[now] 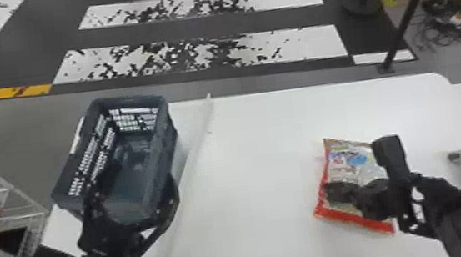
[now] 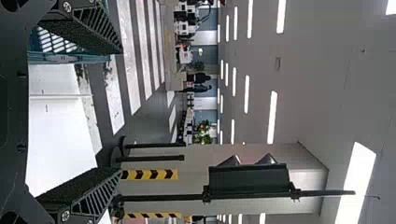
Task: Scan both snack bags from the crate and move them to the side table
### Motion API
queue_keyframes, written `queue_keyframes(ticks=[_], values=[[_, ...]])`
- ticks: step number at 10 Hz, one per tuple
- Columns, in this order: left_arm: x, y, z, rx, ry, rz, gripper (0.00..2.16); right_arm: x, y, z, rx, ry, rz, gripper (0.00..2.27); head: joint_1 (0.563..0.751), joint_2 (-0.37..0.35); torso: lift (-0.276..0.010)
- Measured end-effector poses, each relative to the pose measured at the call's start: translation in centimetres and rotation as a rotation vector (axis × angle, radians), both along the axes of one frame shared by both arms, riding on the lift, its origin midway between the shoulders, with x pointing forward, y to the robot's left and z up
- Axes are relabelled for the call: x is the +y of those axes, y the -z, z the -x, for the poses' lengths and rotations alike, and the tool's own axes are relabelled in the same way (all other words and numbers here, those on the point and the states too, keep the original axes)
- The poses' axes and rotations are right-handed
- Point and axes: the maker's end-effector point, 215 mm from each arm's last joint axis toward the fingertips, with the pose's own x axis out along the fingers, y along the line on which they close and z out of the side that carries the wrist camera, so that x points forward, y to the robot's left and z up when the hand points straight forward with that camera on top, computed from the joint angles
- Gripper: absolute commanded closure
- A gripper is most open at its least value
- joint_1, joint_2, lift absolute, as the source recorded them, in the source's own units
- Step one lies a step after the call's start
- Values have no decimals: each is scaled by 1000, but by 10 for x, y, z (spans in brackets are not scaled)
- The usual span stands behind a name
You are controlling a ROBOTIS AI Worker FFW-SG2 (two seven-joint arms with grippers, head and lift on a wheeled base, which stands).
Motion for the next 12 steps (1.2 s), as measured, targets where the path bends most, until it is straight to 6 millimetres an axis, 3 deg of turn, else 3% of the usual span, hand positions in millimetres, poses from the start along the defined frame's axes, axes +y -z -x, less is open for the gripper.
queue_keyframes(ticks=[4, 7, 9, 12], values=[[-4, 2, -1, 3, 8, 2, 100, 0, -15, 15, 6, -17, -10, 1953, 695, 4, -29], [-5, 2, -1, 4, 11, 2, 100, 24, -29, 35, 7, -44, -42, 1953, 695, 38, -29], [-5, 4, 0, 7, 12, 2, 100, 35, -25, 46, 21, -58, -52, 1953, 695, 55, -29], [-4, 6, 0, 9, 11, 5, 100, 32, -16, 51, 34, -59, -33, 1953, 695, 56, -29]])
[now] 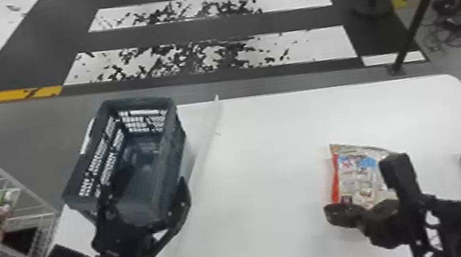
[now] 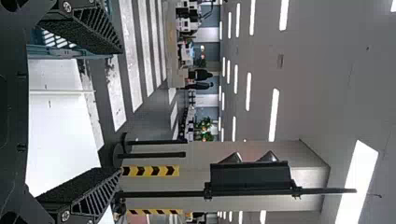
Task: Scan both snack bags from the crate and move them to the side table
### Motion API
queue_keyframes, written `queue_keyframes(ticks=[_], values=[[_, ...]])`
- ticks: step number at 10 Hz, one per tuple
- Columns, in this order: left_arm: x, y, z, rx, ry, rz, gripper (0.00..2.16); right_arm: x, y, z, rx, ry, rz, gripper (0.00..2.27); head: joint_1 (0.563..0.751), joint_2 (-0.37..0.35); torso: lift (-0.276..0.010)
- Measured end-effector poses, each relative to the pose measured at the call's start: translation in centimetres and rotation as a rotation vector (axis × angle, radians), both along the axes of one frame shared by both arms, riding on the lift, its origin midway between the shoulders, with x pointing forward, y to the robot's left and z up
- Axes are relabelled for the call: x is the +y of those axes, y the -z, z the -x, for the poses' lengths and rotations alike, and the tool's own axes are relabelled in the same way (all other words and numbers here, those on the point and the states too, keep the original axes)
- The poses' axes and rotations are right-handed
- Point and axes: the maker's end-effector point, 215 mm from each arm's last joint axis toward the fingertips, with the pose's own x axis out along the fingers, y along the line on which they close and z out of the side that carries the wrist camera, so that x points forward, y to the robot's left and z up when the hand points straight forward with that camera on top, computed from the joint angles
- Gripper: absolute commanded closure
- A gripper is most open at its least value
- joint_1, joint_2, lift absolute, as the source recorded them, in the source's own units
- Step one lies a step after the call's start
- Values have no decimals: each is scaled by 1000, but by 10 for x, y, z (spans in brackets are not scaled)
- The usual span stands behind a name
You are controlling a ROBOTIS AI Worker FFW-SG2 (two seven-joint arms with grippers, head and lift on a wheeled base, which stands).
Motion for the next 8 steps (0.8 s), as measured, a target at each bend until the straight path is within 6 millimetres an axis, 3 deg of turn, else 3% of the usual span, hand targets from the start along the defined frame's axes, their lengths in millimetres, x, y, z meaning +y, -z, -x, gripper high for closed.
queue_keyframes(ticks=[8], values=[[1, 3, 1, 5, -2, 4, 100, -21, 10, 1, 16, 15, 47, 1953, 695, 25, -29]])
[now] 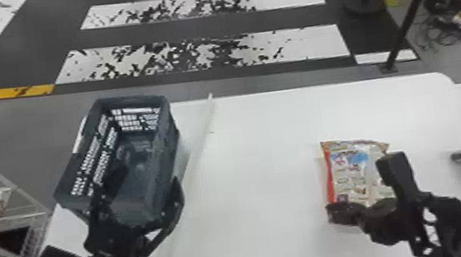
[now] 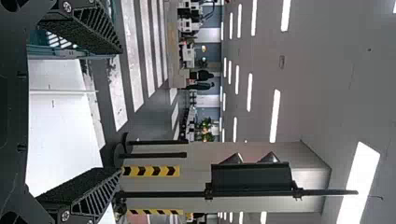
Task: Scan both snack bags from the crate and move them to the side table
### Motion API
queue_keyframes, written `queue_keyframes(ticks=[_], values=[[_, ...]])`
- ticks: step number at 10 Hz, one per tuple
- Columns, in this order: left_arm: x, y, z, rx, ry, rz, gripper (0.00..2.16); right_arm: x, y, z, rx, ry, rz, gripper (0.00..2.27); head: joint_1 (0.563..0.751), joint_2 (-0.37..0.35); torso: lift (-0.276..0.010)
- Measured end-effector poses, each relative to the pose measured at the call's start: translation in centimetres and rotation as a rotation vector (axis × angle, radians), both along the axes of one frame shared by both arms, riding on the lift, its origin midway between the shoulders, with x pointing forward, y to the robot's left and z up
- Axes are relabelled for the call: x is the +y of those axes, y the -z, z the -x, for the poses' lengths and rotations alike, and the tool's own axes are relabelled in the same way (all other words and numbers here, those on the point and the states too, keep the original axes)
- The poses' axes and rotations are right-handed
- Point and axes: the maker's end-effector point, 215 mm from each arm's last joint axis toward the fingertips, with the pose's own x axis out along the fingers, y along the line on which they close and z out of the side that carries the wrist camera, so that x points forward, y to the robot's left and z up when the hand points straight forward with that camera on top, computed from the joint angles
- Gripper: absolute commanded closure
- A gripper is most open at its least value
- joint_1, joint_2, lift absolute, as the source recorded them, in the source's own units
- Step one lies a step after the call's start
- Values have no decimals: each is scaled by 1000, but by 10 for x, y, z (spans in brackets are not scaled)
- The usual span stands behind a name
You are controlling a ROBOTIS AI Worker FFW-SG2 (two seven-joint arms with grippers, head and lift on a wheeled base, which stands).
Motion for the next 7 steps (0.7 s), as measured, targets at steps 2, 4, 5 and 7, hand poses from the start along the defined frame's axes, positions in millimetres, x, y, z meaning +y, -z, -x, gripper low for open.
queue_keyframes(ticks=[2, 4, 5, 7], values=[[0, 0, 0, 0, 0, 0, 100, -3, 0, 0, 2, 3, 6, 1953, 695, 22, -29], [1, 0, 0, 0, -1, 1, 100, -5, 1, 1, 4, 7, 9, 1953, 695, 19, -29], [1, 0, 0, -1, -1, 1, 100, -6, 1, 1, 5, 7, 13, 1953, 695, 19, -29], [2, 0, 0, -1, -1, 1, 100, -9, 0, 2, 3, 10, 19, 1953, 695, 14, -29]])
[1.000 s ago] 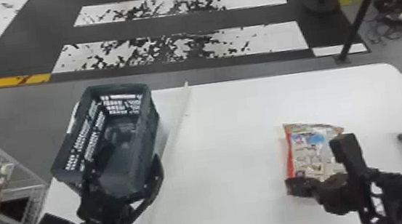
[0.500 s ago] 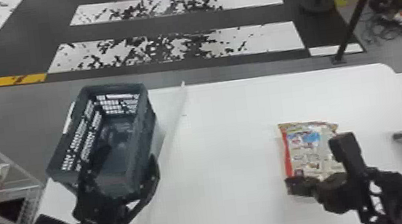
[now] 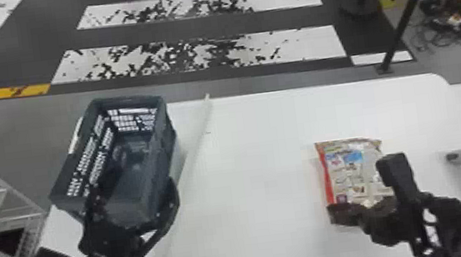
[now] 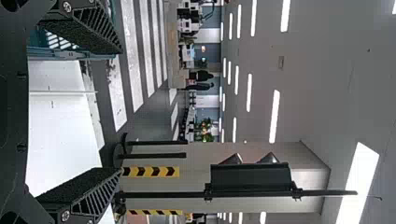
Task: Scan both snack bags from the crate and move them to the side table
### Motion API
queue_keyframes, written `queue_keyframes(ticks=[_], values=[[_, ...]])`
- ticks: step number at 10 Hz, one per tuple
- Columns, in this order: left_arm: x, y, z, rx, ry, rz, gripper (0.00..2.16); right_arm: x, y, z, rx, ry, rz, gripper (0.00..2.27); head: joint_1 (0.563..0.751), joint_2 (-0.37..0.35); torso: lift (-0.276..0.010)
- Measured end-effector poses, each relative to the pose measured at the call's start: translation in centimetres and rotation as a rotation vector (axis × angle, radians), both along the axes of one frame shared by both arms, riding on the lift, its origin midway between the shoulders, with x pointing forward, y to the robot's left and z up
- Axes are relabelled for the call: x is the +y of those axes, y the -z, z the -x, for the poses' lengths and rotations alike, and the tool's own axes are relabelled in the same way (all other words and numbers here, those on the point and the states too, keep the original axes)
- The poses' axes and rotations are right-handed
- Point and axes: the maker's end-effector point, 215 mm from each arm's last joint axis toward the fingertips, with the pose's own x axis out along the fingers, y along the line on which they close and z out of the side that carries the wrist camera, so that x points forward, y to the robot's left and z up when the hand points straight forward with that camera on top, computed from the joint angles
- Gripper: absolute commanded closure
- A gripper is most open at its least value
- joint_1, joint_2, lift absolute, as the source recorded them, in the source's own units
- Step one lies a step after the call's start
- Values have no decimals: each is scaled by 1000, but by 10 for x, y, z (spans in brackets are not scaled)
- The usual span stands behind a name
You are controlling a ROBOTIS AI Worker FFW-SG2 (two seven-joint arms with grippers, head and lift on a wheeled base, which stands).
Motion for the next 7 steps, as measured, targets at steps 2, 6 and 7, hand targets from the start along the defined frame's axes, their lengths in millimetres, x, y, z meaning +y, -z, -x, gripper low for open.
queue_keyframes(ticks=[2, 6, 7], values=[[0, 0, 0, 0, 0, 0, 100, 8, -19, -3, -21, 6, -36, 1953, 695, 21, -29], [0, 2, 2, 5, -1, 1, 100, -22, -86, -61, -167, 151, -77, 1953, 695, -3, -29], [0, 2, 2, 6, 0, 1, 100, -37, -86, -75, -188, 184, -51, 1949, 695, -30, -29]])
